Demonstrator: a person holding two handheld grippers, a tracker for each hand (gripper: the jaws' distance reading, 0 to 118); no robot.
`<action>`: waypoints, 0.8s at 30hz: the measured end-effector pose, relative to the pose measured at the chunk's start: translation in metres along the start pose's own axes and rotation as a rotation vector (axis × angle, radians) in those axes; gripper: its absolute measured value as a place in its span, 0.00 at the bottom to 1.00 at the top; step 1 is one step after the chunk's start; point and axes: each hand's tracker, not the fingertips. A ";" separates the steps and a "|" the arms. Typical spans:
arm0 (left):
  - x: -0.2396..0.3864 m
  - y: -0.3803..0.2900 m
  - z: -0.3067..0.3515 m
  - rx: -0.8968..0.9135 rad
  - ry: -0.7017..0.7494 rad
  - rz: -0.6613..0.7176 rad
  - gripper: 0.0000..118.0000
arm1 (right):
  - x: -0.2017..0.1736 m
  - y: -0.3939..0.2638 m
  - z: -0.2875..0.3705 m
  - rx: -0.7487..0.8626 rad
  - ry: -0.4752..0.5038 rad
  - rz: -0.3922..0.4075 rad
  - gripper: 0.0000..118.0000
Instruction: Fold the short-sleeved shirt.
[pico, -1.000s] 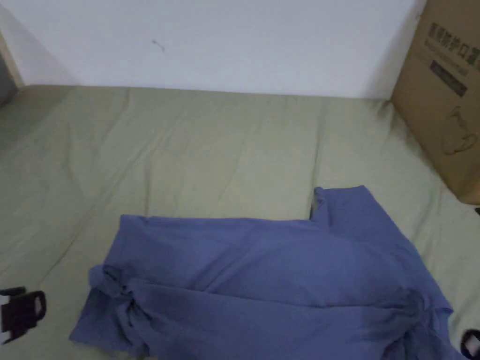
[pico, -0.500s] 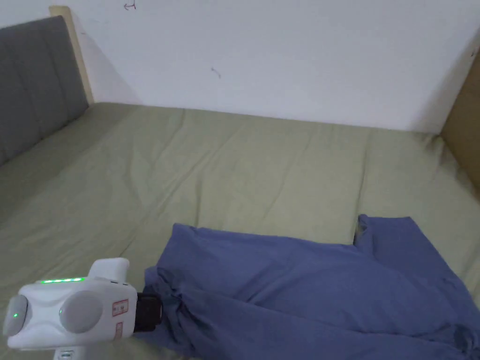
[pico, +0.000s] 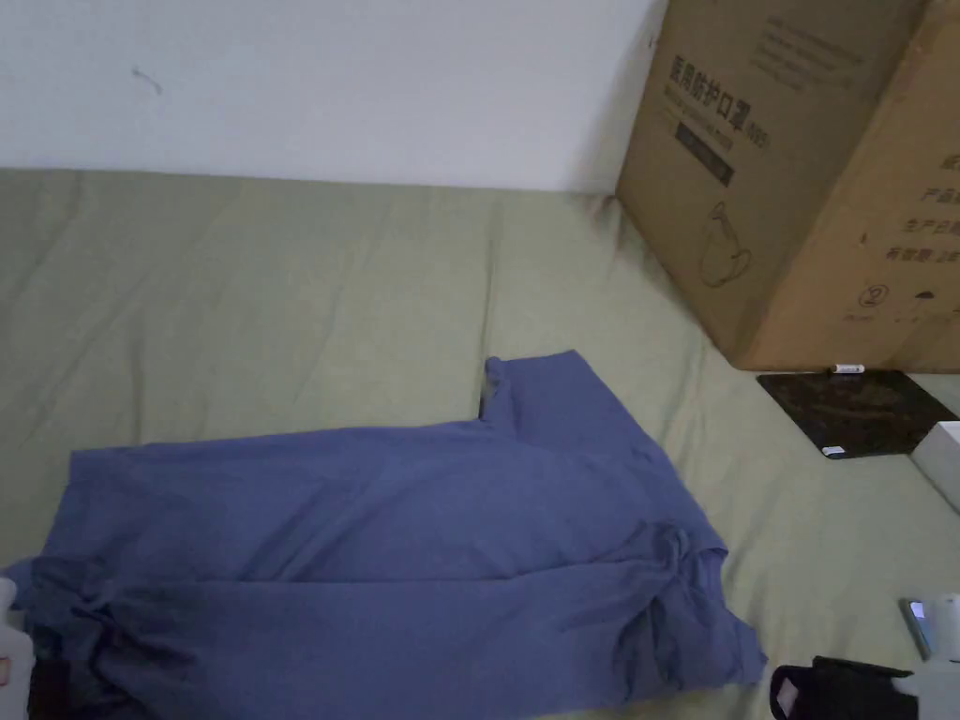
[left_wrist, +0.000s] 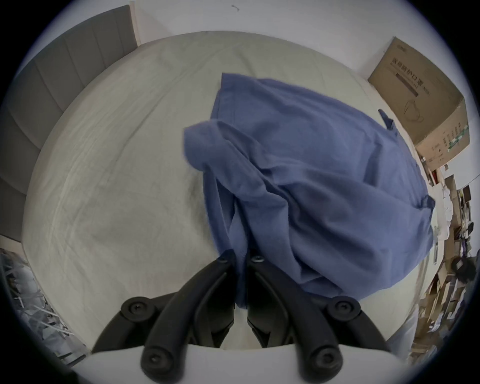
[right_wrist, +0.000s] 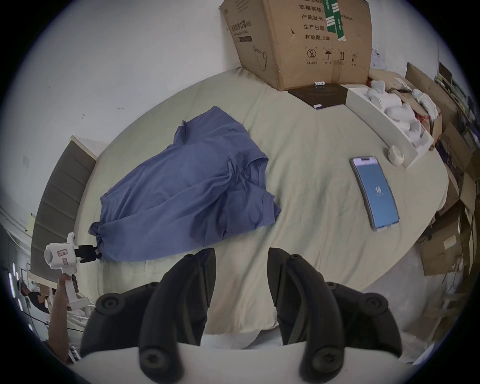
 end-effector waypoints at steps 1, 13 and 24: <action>0.003 0.000 -0.006 -0.006 0.010 -0.006 0.05 | 0.000 0.005 -0.005 0.015 -0.010 0.026 0.37; 0.016 0.000 -0.004 0.017 0.078 -0.023 0.05 | 0.008 0.069 -0.145 -0.273 -0.090 0.123 0.47; 0.007 0.006 0.030 0.003 -0.054 0.095 0.05 | -0.009 0.077 -0.123 -0.254 -0.106 0.248 0.06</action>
